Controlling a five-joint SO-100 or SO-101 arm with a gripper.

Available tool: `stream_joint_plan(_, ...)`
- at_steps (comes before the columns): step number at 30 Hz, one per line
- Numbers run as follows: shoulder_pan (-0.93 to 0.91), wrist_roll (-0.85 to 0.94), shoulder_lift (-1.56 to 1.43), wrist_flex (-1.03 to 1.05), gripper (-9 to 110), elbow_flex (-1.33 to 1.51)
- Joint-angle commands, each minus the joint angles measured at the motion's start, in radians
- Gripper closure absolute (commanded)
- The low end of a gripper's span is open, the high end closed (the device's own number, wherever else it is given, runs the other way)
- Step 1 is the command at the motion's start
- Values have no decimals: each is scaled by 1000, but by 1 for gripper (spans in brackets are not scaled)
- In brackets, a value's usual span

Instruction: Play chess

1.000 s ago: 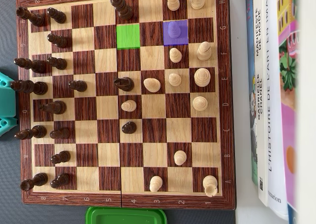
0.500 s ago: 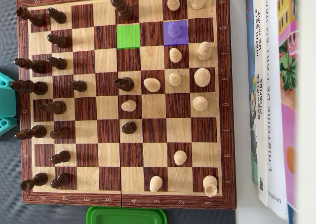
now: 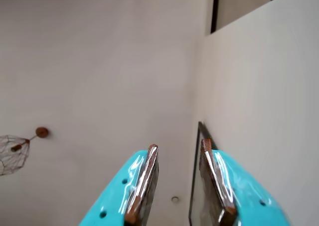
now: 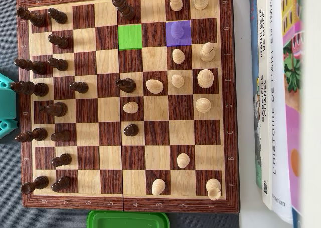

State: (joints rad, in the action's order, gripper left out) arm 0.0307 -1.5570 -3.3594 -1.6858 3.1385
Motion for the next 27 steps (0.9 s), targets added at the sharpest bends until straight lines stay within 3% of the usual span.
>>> stream_joint_plan(1,23,3,14,97,88,14)
stream_joint_plan(15,69,3,18,462,88,-54)
stream_joint_plan(27,89,3,209,776,88,-287)
